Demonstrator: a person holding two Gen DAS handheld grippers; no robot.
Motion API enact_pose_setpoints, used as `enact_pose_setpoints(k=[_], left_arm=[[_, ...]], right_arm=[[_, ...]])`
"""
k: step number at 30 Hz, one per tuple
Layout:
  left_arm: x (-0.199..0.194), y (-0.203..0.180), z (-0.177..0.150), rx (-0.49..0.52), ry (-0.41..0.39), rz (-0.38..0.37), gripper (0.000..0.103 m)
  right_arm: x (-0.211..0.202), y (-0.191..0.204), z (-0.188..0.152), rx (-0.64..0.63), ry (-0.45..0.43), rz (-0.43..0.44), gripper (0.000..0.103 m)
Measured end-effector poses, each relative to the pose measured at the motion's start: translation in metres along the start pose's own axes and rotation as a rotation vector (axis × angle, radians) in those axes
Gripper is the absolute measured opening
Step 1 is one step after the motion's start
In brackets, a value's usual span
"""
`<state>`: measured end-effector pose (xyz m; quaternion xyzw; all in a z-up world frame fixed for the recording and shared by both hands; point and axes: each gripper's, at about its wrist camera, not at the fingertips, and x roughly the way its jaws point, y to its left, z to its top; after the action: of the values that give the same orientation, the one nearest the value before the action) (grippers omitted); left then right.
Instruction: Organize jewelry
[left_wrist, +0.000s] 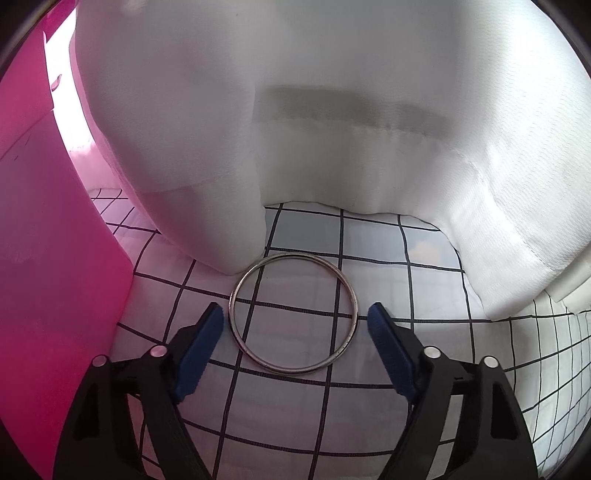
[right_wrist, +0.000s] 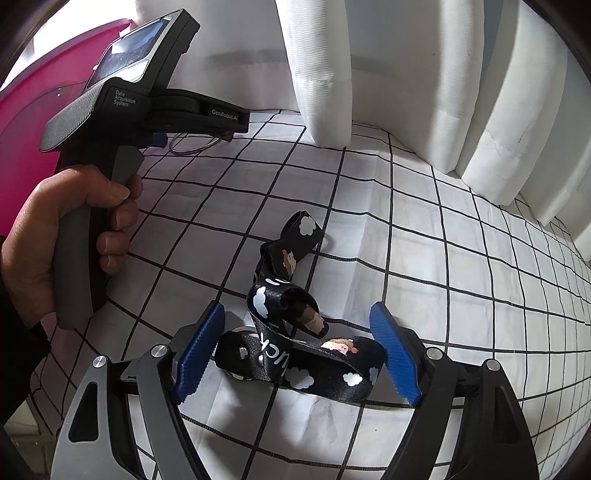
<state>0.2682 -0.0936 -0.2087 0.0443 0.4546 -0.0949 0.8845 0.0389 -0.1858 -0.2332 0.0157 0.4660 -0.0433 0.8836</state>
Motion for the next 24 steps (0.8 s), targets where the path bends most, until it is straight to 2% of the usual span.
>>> enact_pose_setpoints(k=[3, 6, 8, 11, 19, 24], left_arm=[[-0.003, -0.001, -0.001, 0.005, 0.001, -0.006, 0.069], [-0.007, 0.000, -0.005, 0.009, 0.000, -0.013, 0.068], [-0.012, 0.001, -0.009, 0.004, 0.004, -0.018, 0.068], [-0.021, -0.001, -0.016, 0.014, -0.004, -0.017, 0.068], [-0.059, -0.001, -0.035, 0.021, -0.026, -0.050, 0.068], [-0.084, -0.005, -0.049, 0.029, -0.030, -0.070, 0.068]], right_arm=[[-0.004, 0.000, -0.001, -0.003, -0.003, -0.004, 0.070], [-0.008, -0.001, -0.001, -0.010, -0.013, -0.024, 0.052], [-0.008, -0.004, -0.002, -0.007, -0.011, -0.014, 0.017], [-0.009, -0.005, -0.004, -0.012, -0.010, -0.014, 0.016], [-0.018, -0.015, -0.013, 0.069, -0.016, 0.061, 0.016], [-0.030, -0.022, -0.016, 0.085, -0.034, 0.066, 0.016]])
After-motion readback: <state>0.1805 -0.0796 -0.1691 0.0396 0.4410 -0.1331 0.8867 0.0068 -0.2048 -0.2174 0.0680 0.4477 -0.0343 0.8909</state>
